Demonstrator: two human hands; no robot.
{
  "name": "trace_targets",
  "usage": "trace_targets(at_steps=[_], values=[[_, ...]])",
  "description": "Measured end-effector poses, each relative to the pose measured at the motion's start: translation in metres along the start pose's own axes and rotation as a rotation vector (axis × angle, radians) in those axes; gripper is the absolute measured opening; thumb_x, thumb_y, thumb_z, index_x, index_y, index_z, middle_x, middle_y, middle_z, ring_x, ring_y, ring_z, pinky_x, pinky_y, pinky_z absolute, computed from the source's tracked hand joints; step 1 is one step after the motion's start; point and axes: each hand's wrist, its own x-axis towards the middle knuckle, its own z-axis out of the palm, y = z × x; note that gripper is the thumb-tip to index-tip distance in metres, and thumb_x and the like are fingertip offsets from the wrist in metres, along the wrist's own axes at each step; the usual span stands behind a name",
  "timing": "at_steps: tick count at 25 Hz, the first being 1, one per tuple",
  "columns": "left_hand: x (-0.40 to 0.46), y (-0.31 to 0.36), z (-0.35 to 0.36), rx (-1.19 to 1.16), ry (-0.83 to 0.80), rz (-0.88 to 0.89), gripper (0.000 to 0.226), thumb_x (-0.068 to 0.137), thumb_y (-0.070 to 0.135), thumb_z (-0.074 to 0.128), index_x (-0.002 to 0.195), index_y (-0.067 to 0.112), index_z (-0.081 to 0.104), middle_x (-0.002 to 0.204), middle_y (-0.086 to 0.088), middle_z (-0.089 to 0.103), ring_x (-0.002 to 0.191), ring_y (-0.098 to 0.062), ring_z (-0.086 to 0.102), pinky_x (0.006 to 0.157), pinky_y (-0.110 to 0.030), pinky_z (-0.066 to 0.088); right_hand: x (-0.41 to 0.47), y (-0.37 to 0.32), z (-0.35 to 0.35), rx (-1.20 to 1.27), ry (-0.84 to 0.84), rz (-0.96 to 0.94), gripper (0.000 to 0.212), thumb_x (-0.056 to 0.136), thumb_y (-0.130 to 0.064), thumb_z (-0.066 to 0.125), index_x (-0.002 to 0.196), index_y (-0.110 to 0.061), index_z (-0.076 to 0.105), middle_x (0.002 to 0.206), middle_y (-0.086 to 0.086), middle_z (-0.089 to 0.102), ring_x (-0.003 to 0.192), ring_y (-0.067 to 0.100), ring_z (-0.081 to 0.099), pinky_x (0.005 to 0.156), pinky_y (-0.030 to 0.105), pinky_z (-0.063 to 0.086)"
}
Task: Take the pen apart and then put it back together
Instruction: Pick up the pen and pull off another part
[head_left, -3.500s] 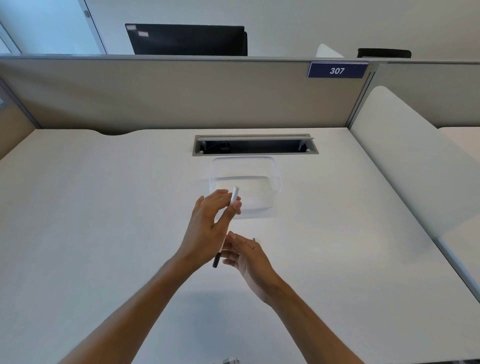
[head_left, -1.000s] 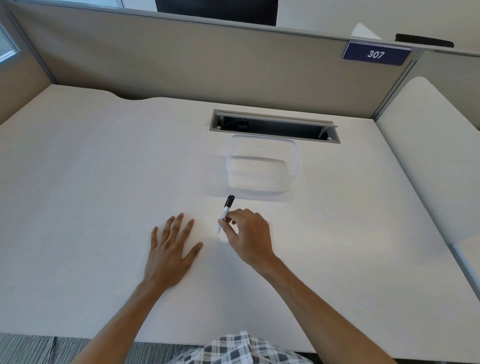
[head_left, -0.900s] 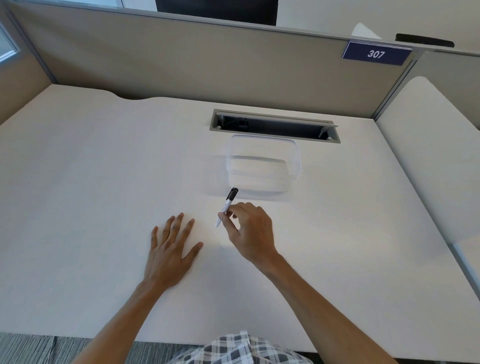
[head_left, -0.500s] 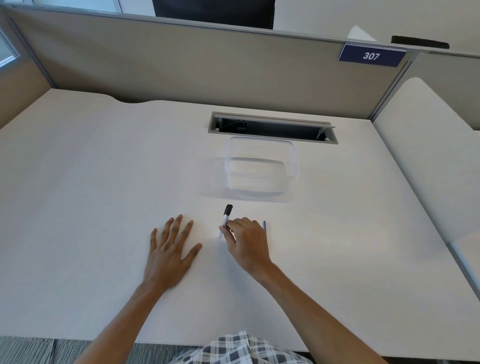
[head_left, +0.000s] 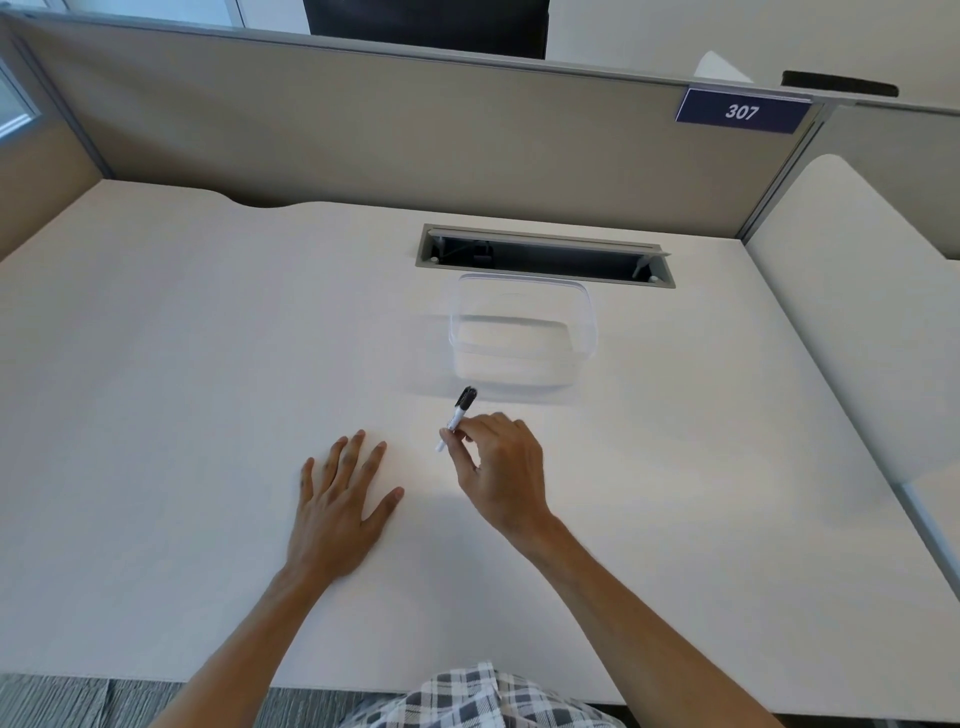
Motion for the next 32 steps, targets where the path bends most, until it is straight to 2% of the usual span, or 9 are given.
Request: trace_targets(at_steps=[3, 7, 11, 16, 19, 21, 23, 26, 32], values=[[0.000, 0.000, 0.000, 0.001, 0.010, 0.010, 0.072, 0.091, 0.070, 0.014, 0.153, 0.034, 0.021, 0.164, 0.003, 0.014, 0.151, -0.019, 0.010, 0.121, -0.050, 0.007, -0.026, 0.007, 0.019, -0.015, -0.120, 0.005, 0.013, 0.090, -0.022, 0.065, 0.080, -0.016, 0.070, 0.066, -0.006, 0.068, 0.063, 0.019, 0.062, 0.059, 0.025, 0.035], [-0.001, 0.001, 0.000, 0.002, 0.002, 0.006, 0.071, 0.092, 0.069, 0.016, 0.153, 0.033, 0.020, 0.164, 0.003, 0.014, 0.151, -0.019, 0.009, 0.121, -0.050, 0.007, -0.016, 0.001, 0.013, -0.001, -0.119, 0.027, 0.014, 0.087, -0.023, 0.066, 0.075, -0.017, 0.070, 0.065, -0.007, 0.069, 0.061, 0.018, 0.062, 0.058, 0.029, 0.042], [0.000, 0.000, -0.001, 0.002, -0.005, -0.002, 0.073, 0.090, 0.072, 0.010, 0.153, 0.035, 0.018, 0.164, 0.004, 0.012, 0.151, -0.018, 0.006, 0.121, -0.049, 0.004, 0.010, -0.013, -0.016, 0.048, 0.037, 0.064, 0.023, 0.089, -0.031, 0.060, 0.071, -0.020, 0.070, 0.067, -0.010, 0.069, 0.062, 0.013, 0.062, 0.059, 0.028, 0.042], [0.001, 0.000, -0.002, 0.001, -0.011, 0.001, 0.073, 0.090, 0.070, 0.010, 0.154, 0.035, 0.016, 0.165, 0.004, 0.010, 0.151, -0.017, 0.003, 0.121, -0.048, 0.001, 0.037, -0.025, -0.046, 0.100, 0.262, -0.011, 0.021, 0.089, -0.029, 0.063, 0.072, -0.019, 0.071, 0.066, -0.009, 0.069, 0.062, 0.011, 0.060, 0.064, 0.028, 0.040], [0.000, 0.000, -0.001, 0.003, -0.007, 0.000, 0.074, 0.090, 0.072, 0.008, 0.154, 0.036, 0.016, 0.164, 0.004, 0.010, 0.151, -0.017, 0.004, 0.122, -0.048, 0.002, 0.021, -0.016, -0.025, 0.094, 0.124, 0.033, 0.021, 0.090, -0.028, 0.062, 0.073, -0.019, 0.071, 0.068, -0.008, 0.071, 0.064, 0.011, 0.063, 0.069, 0.031, 0.043], [0.000, 0.000, -0.001, -0.008, -0.002, 0.003, 0.076, 0.089, 0.073, 0.007, 0.154, 0.035, 0.017, 0.164, 0.004, 0.011, 0.151, -0.017, 0.005, 0.122, -0.049, 0.003, -0.007, -0.007, 0.002, 0.031, -0.066, 0.080, 0.022, 0.091, -0.025, 0.063, 0.070, -0.020, 0.067, 0.062, -0.005, 0.068, 0.059, 0.016, 0.062, 0.066, 0.032, 0.042], [0.000, 0.001, -0.002, -0.016, 0.001, 0.005, 0.076, 0.089, 0.073, 0.008, 0.154, 0.034, 0.018, 0.164, 0.004, 0.011, 0.151, -0.017, 0.006, 0.121, -0.048, 0.003, -0.025, 0.000, 0.018, 0.017, -0.149, 0.133, 0.024, 0.091, -0.024, 0.062, 0.068, -0.019, 0.065, 0.054, -0.003, 0.063, 0.051, 0.019, 0.056, 0.062, 0.030, 0.039], [-0.001, 0.001, -0.001, -0.008, 0.004, 0.005, 0.074, 0.090, 0.071, 0.011, 0.154, 0.034, 0.018, 0.164, 0.004, 0.012, 0.151, -0.017, 0.007, 0.121, -0.049, 0.005, -0.020, 0.002, 0.020, 0.026, -0.180, 0.190, 0.027, 0.092, -0.029, 0.058, 0.069, -0.019, 0.067, 0.056, -0.003, 0.065, 0.054, 0.018, 0.057, 0.066, 0.030, 0.038], [-0.001, 0.000, 0.000, -0.004, 0.008, 0.012, 0.070, 0.093, 0.068, 0.017, 0.154, 0.034, 0.019, 0.164, 0.004, 0.013, 0.151, -0.018, 0.007, 0.121, -0.050, 0.005, -0.003, -0.007, -0.003, 0.109, -0.063, 0.172, 0.019, 0.088, -0.026, 0.065, 0.071, -0.018, 0.069, 0.064, -0.009, 0.069, 0.058, 0.014, 0.061, 0.068, 0.031, 0.040]])
